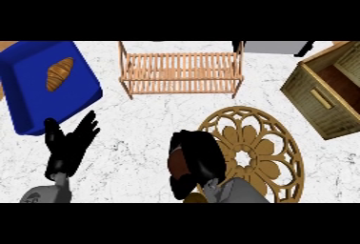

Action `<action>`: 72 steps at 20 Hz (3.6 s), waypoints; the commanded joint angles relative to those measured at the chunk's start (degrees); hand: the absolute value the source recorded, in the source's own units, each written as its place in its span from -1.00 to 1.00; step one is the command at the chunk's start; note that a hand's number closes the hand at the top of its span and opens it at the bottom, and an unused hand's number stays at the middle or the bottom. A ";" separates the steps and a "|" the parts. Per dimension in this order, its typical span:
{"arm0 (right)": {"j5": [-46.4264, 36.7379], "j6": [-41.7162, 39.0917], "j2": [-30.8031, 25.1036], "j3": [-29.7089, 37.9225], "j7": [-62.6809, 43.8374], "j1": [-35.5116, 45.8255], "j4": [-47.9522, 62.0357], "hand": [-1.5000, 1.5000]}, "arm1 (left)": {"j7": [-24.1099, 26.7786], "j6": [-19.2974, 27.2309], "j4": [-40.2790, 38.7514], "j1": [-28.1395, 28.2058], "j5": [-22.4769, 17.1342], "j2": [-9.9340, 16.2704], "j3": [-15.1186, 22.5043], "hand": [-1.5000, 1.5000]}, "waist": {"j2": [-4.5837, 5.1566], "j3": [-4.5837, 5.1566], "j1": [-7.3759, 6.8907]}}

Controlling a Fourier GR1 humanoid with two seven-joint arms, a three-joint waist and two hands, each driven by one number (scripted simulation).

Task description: Pick the cupcake from the placemat and place it in the tiered shelf

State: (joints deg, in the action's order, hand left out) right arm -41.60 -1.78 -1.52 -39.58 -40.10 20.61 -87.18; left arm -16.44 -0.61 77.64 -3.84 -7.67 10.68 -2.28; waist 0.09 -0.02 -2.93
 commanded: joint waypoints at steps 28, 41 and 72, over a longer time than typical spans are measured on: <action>2.43 3.17 1.49 22.83 -33.59 65.71 12.79 1.00 | 0.74 0.27 -1.79 0.04 -0.07 0.08 -2.06 0.00 | -0.18 0.14 1.99; 5.79 -0.90 -2.04 31.13 -13.28 66.94 31.37 1.00 | -2.93 1.27 1.24 0.17 0.96 -0.25 -1.25 0.00 | 0.05 0.06 2.06; -1.57 11.34 -2.32 37.70 11.21 73.52 62.88 1.00 | -3.36 0.07 1.99 0.25 1.26 -1.40 -1.41 0.00 | 0.32 0.07 1.18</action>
State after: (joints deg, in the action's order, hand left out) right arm -41.96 8.99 -4.14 -1.81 -29.42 93.29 -26.97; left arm -16.54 -0.98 77.97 -3.60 -6.45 9.77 -4.54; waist 0.30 -0.08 -1.52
